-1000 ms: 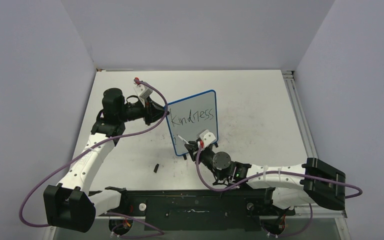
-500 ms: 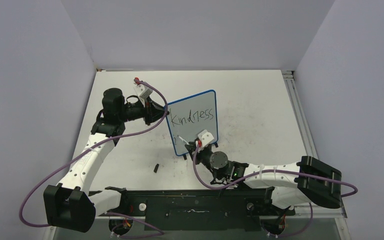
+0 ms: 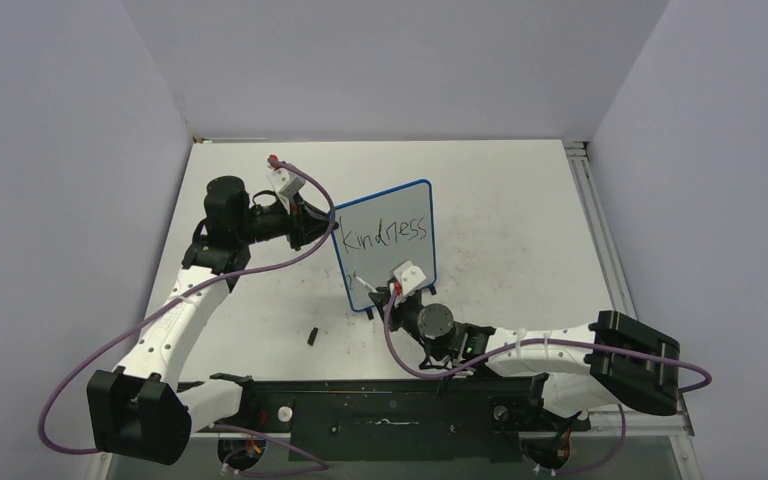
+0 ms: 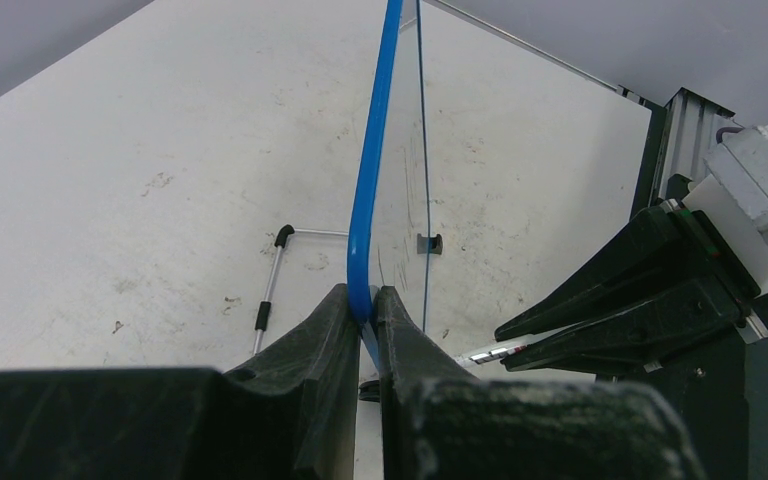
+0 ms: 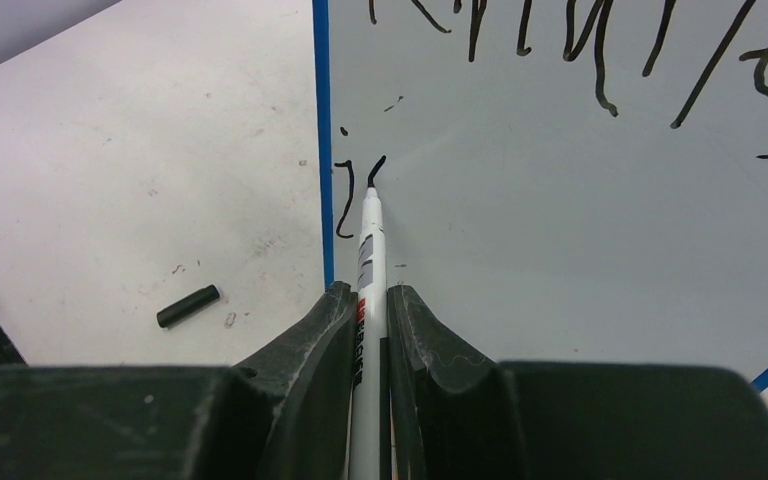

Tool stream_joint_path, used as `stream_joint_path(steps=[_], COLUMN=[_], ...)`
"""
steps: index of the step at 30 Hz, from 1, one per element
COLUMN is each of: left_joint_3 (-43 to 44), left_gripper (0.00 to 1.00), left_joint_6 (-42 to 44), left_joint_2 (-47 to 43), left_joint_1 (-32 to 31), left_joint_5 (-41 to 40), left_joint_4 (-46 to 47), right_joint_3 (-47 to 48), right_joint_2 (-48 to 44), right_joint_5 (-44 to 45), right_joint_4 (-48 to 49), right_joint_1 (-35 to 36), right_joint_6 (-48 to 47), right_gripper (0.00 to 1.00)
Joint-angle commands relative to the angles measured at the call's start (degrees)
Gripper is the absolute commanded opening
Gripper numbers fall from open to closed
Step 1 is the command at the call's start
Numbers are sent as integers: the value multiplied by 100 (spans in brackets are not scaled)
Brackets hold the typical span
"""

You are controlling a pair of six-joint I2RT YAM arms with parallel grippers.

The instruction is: Write a sentence on the whiteboard

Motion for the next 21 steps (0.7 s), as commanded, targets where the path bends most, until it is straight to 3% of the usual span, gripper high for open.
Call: stream_joint_path(steps=[1,21], left_joint_3=[21,18], left_gripper=[0,0], left_joint_6=[212,208], left_joint_2=[70,70], left_joint_1=[-22,-21], left_joint_5=[119,114], left_joint_4=[-433,-422], right_joint_3=[-63,-282], right_joint_2=[69,-110], right_joint_5=[35,524], right_joint_4=[3,-230], right_joint_1=[-20,9], right_joint_6=[100,285], right_gripper=[5,5])
